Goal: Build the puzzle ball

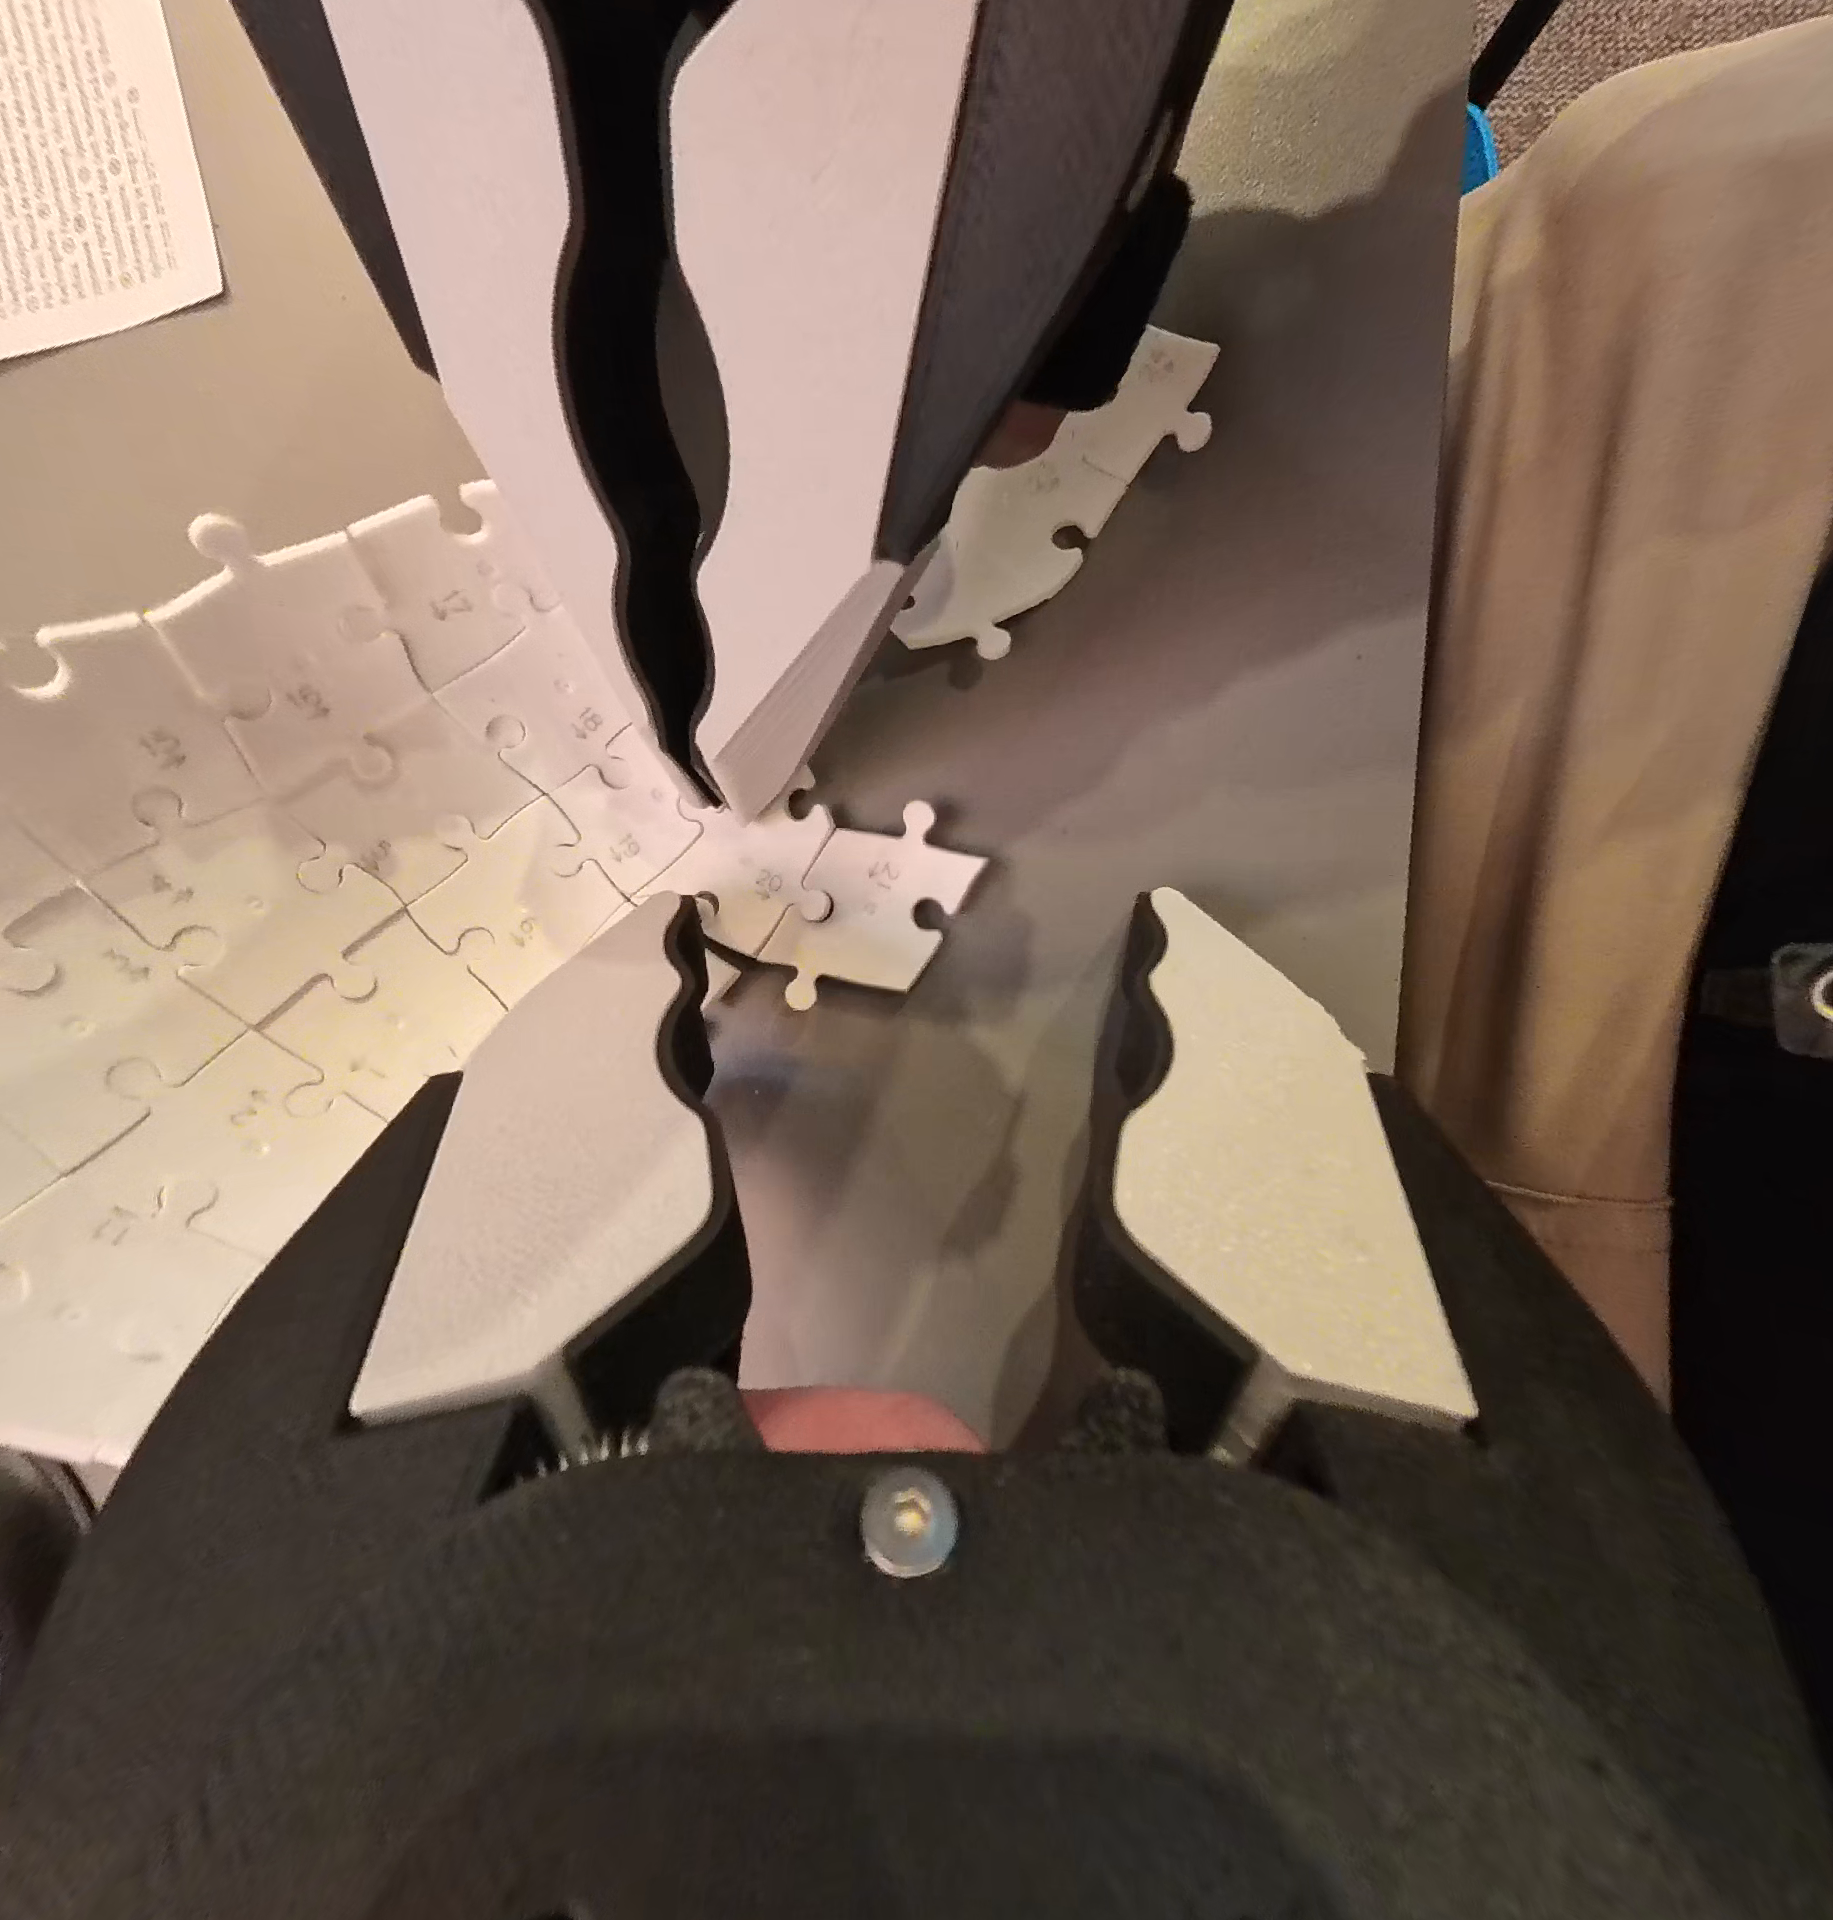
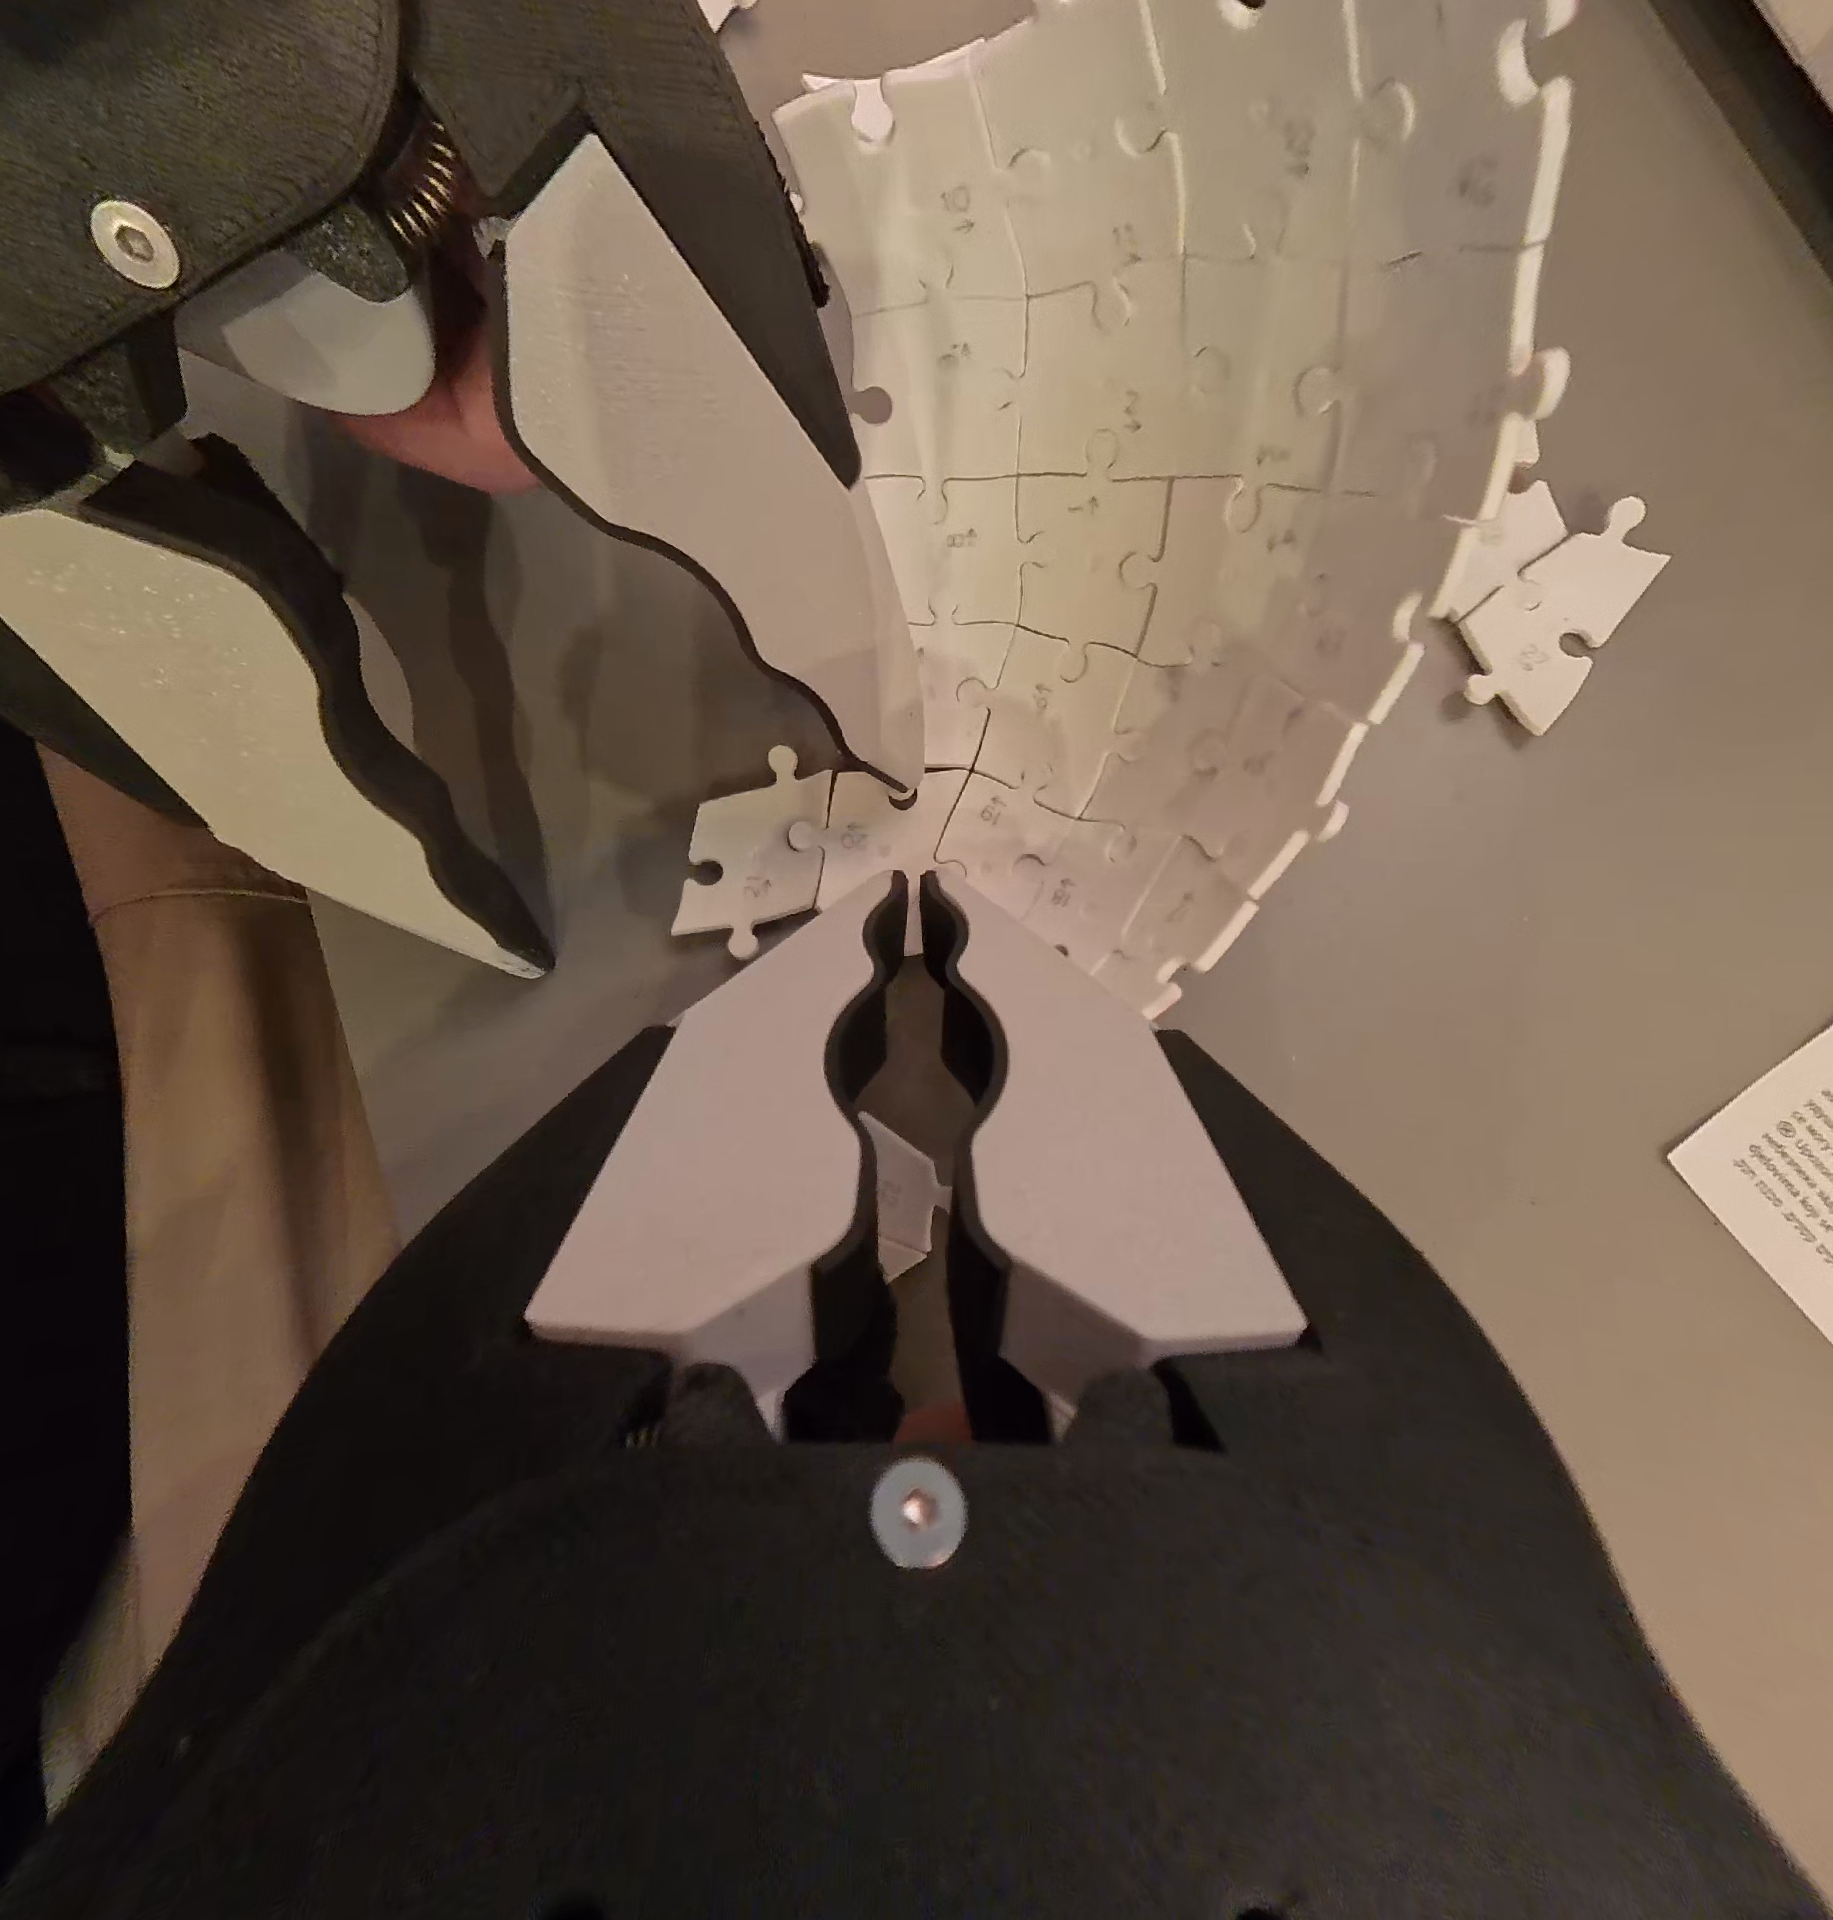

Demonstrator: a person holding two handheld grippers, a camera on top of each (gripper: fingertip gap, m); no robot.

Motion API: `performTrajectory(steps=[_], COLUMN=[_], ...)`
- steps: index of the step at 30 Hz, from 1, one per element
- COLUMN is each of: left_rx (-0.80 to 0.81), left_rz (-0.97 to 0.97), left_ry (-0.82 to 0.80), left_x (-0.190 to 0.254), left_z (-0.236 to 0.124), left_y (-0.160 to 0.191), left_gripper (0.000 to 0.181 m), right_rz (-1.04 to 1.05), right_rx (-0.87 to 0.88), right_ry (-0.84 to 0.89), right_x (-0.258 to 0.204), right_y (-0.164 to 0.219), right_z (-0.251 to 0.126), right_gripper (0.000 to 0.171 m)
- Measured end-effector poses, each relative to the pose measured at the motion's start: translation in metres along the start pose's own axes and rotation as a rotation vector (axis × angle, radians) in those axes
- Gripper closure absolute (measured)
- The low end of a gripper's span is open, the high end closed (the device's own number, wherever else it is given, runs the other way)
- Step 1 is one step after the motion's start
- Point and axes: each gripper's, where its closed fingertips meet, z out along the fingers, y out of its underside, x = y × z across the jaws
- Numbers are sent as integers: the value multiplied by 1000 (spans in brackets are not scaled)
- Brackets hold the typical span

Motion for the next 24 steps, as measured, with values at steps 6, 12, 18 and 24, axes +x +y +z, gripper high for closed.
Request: performTrajectory(steps=[6, 12, 18, 24], left_rx=[-7, 8, 14, -78], left_rz=[26, 32, -8, 19], left_ry=[-36, -94, -113, -113], left_x=[-2, -6, -4, -5], left_z=[-3, -12, -15, -3], left_y=[1, -1, 1, -1], left_gripper=[109, 109, 110, 112], right_rz=[-22, -31, -37, -37], right_rx=[-12, -17, -20, -27], right_ry=[17, 19, 22, 23], right_x=[1, 1, 1, 1], right_y=[1, 1, 1, 1], right_z=[1, 1, 1, 1], right_gripper=[171, 171, 171, 171])
